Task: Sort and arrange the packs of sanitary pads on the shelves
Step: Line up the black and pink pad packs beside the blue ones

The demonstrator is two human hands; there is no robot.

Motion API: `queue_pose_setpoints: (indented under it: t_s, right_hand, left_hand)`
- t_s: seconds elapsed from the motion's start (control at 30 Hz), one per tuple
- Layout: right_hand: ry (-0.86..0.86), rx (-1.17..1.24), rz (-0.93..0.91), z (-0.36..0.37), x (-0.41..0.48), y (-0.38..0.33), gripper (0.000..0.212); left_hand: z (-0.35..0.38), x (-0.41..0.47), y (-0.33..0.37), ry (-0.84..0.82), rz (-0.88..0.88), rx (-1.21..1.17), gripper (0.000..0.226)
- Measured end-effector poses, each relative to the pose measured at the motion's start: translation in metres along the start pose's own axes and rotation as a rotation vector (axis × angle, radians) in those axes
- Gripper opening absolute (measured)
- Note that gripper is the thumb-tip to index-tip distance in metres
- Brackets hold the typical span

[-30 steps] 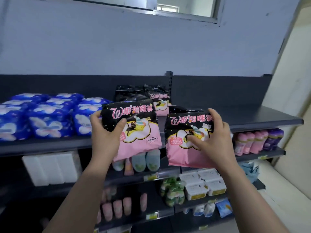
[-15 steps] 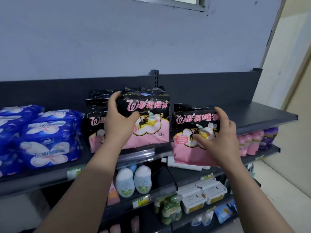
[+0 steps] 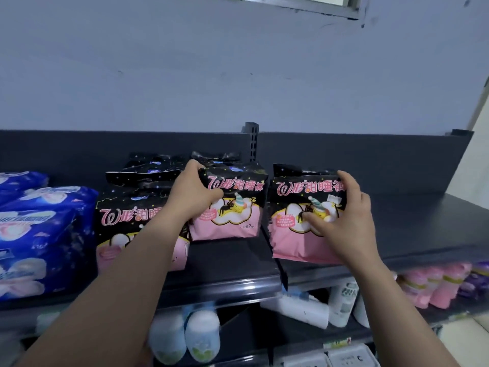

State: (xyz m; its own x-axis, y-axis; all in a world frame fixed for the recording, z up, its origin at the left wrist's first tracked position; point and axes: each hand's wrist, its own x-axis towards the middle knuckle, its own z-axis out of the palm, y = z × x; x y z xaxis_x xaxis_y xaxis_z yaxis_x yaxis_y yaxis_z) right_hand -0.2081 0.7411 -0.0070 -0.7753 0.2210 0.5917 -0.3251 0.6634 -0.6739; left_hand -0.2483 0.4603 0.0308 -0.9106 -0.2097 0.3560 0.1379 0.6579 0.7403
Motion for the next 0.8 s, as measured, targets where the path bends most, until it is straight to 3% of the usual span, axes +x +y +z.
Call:
queue_pose_setpoints:
  t_s: [0.23,0.57,0.8]
  right_hand:
    - [-0.083,0.092,-0.050,0.026,0.033,0.020,0.097]
    - [-0.142,0.237,-0.095,0.046,0.054,0.031,0.096]
    - [-0.173,0.295,-0.146,0.054,0.039,0.026,0.095]
  left_hand:
    - [0.005,0.035,-0.009,-0.066,0.037,0.483,0.053]
    - [0.011,0.050,-0.018,-0.180,-0.060,0.531,0.055]
    - [0.000,0.047,-0.022,-0.086,0.033,0.518,0.055]
